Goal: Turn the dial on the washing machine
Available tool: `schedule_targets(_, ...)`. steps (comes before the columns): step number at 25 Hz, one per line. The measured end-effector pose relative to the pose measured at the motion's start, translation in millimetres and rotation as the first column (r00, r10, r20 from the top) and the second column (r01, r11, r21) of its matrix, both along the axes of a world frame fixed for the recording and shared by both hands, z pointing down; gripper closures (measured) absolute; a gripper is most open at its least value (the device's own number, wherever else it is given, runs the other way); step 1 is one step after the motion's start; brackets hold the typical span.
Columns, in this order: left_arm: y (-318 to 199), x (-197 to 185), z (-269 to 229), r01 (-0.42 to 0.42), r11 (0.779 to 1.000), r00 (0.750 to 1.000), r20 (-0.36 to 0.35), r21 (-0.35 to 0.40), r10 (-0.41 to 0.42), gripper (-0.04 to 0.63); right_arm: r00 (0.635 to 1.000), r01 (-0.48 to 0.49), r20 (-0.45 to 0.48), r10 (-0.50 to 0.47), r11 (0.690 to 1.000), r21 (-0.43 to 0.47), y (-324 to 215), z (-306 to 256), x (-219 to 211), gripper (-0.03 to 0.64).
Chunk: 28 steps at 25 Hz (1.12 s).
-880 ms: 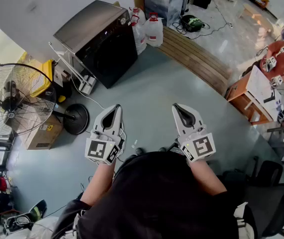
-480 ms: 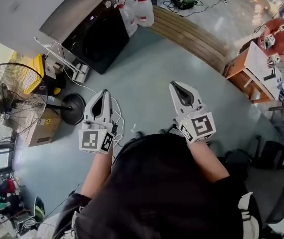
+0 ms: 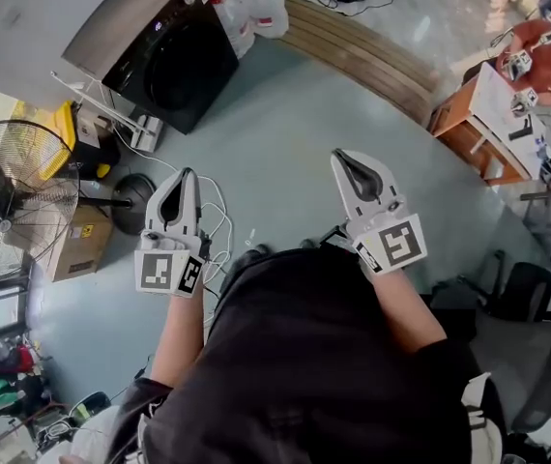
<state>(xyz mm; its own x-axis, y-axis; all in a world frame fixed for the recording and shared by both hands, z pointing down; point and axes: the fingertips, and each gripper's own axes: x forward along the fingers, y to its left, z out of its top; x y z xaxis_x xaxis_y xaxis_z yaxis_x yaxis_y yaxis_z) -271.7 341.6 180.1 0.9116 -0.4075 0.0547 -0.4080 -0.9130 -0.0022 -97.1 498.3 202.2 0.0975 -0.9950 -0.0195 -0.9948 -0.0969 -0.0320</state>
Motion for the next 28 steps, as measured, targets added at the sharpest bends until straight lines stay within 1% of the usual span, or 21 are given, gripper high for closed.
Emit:
schedule_targets(3, 19, 10, 7, -0.063, 0.997, 0.998, -0.007, -0.035, 0.063, 0.58, 1.0, 0.013, 0.004, -0.013, 1.0, -0.003, 15, 15, 12, 0.595)
schedule_targets(5, 25, 12, 2, -0.081, 0.996, 0.997, -0.007, -0.021, 0.081, 0.58, 0.999, 0.03, 0.012, -0.03, 1.0, -0.003, 19, 20, 12, 0.595)
schedule_targets(7, 20, 10, -4, -0.056, 0.998, 0.998, -0.004, -0.002, 0.056, 0.58, 0.999, 0.045, 0.002, -0.045, 0.999, 0.007, 16, 23, 14, 0.595)
schedule_targets(10, 3, 4, -1, 0.01, 1.0, 1.0, 0.015, 0.007, -0.01, 0.58, 0.999, 0.037, -0.007, -0.037, 0.999, 0.004, 1, 28, 19, 0.595)
schedule_targets(12, -11, 2, 6, 0.052, 0.999, 0.998, 0.021, -0.003, -0.052, 0.58, 1.0, 0.026, -0.009, -0.026, 1.0, -0.007, -13, 31, 22, 0.595)
schedule_targets(14, -25, 3, 14, 0.074, 0.997, 0.997, 0.02, -0.018, -0.073, 0.58, 1.0, 0.022, -0.006, -0.022, 1.0, -0.023, -28, 36, 25, 0.595)
schedule_targets(18, -60, 19, 33, 0.059, 0.997, 0.998, 0.016, -0.053, -0.058, 0.58, 1.0, 0.027, -0.009, -0.027, 0.999, -0.046, -63, 43, 37, 0.595)
schedule_targets(22, -97, 53, 52, 0.036, 0.996, 0.999, 0.036, -0.085, -0.033, 0.58, 0.998, 0.056, -0.024, -0.058, 0.995, -0.077, -99, 46, 59, 0.595)
schedule_targets(24, -119, 68, 54, 0.029, 0.996, 0.999, 0.028, -0.084, -0.026, 0.58, 0.998, 0.067, -0.012, -0.068, 0.994, -0.09, -126, 46, 70, 0.595)
schedule_targets(28, -179, 73, 59, 0.032, 0.995, 0.999, 0.016, -0.097, -0.03, 0.58, 0.994, 0.108, 0.032, -0.106, 0.989, -0.103, -194, 48, 75, 0.595)
